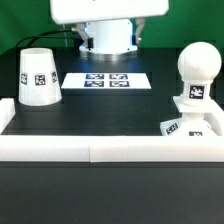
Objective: Assemble lamp
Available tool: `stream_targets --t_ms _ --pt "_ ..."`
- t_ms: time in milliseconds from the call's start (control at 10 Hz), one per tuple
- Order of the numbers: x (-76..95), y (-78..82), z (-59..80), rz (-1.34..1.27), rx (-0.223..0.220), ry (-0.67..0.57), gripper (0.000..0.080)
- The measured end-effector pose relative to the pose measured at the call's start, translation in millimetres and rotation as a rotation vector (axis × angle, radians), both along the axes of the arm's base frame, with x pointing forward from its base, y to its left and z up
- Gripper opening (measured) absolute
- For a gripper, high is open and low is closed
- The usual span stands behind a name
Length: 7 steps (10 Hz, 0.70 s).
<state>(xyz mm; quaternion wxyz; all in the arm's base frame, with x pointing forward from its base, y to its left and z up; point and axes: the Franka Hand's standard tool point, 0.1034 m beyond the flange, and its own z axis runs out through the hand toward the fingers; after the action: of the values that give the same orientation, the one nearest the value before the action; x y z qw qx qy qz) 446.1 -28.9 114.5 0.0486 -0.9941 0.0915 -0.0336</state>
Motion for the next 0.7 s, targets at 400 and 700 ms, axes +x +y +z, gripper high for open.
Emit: stream_targets --t_ms 400,700 --pt "-24.3 -43.7 1.9 0.015 -0.005 0.003 0.0699" --pt "-24.4 -40.5 0.6 0.018 -0.005 0.006 0.0699"
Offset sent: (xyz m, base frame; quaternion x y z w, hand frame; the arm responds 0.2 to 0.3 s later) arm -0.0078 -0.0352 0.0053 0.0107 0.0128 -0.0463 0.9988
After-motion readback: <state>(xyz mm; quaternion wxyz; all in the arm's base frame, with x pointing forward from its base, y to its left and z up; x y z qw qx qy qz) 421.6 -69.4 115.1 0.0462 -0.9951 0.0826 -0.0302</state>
